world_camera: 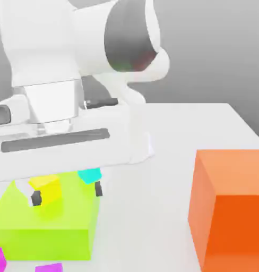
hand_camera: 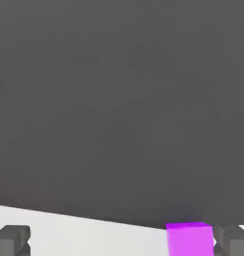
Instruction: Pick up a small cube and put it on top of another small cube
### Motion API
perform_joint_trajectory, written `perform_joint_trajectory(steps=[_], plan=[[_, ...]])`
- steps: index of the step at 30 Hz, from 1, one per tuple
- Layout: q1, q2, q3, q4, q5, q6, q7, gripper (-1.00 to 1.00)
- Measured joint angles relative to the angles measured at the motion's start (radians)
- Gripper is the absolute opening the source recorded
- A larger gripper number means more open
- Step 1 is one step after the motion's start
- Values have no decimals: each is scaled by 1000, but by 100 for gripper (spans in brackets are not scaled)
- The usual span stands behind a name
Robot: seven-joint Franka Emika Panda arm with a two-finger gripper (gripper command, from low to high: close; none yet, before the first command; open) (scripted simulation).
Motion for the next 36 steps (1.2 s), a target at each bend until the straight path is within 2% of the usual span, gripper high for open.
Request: perform_joint_trajectory(steps=[8, 12, 13, 20, 24, 31, 36], plan=[[-43, 254, -21, 23, -43, 83, -80, 0], [-85, 398, 25, 54, 0, 182, -122, 0], [-92, 420, 34, 59, 9, 198, -128, -100], [-91, 416, 32, 58, 8, 194, -128, -100], [-56, 290, -18, 25, -45, 101, -87, -100], [-43, 70, -98, -96, -91, -14, 29, -100], [-59, -98, -143, -192, -179, -77, 153, -100]])
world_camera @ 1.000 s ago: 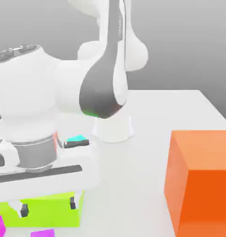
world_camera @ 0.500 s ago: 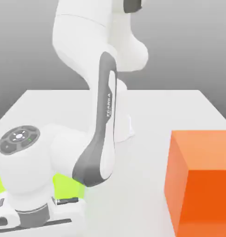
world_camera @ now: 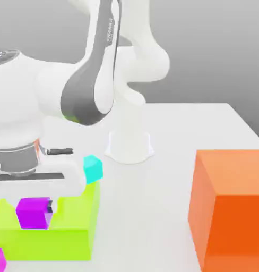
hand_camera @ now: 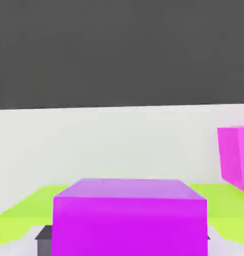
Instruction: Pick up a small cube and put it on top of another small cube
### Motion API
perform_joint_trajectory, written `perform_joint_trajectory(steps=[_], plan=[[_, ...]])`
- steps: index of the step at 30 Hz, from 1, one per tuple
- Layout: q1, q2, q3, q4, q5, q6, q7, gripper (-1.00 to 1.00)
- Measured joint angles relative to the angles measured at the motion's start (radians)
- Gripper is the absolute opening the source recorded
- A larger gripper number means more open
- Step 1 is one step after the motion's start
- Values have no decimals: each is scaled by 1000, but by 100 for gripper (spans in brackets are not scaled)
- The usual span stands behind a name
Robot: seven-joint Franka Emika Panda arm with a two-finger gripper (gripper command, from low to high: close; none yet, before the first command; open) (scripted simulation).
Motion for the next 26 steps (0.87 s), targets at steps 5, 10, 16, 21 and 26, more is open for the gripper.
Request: perform_joint_trajectory(steps=[5, 10, 16, 21, 26], plan=[[-54, -176, 4, -98, -120, -56, 145, -100], [-137, -343, 38, -195, -234, -101, 286, -100], [-136, -244, 21, -263, -218, 66, 279, 100], [-136, -230, 19, -269, -216, 86, 277, 100], [-150, -344, 41, -224, -252, -69, 307, 100]])
